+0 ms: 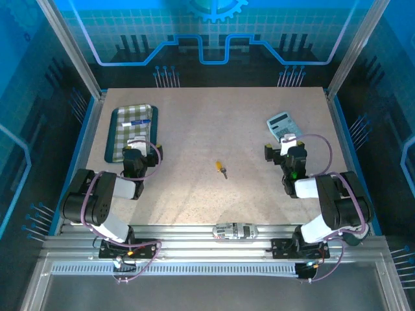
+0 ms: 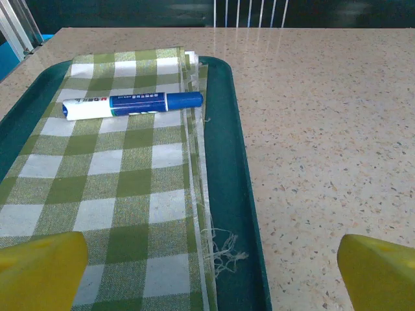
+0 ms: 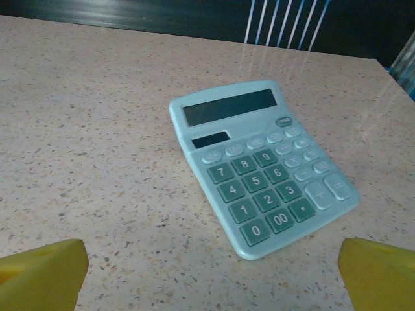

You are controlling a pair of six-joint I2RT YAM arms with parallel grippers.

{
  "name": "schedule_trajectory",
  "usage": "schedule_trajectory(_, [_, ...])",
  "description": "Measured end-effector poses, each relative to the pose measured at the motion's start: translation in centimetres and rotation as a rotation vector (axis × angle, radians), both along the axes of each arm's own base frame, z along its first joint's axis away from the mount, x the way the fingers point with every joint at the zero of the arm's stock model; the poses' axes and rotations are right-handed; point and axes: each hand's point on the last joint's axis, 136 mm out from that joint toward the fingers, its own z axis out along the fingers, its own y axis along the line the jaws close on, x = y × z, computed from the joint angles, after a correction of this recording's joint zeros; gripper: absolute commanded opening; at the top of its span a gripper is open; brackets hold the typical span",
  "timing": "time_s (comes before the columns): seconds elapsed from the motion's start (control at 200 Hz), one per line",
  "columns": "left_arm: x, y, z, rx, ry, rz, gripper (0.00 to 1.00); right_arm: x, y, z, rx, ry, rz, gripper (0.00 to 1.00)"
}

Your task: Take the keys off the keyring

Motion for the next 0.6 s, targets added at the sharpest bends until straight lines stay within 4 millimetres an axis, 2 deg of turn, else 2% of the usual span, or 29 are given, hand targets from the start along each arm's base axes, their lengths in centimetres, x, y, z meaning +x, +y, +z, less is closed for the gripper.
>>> schedule_trajectory(0.6, [0.1, -0.1, 0.1, -0.002, 0.0, -0.006, 0.99, 0.1, 1.4, -0.2, 0.036, 0.021, 0.094, 1.0])
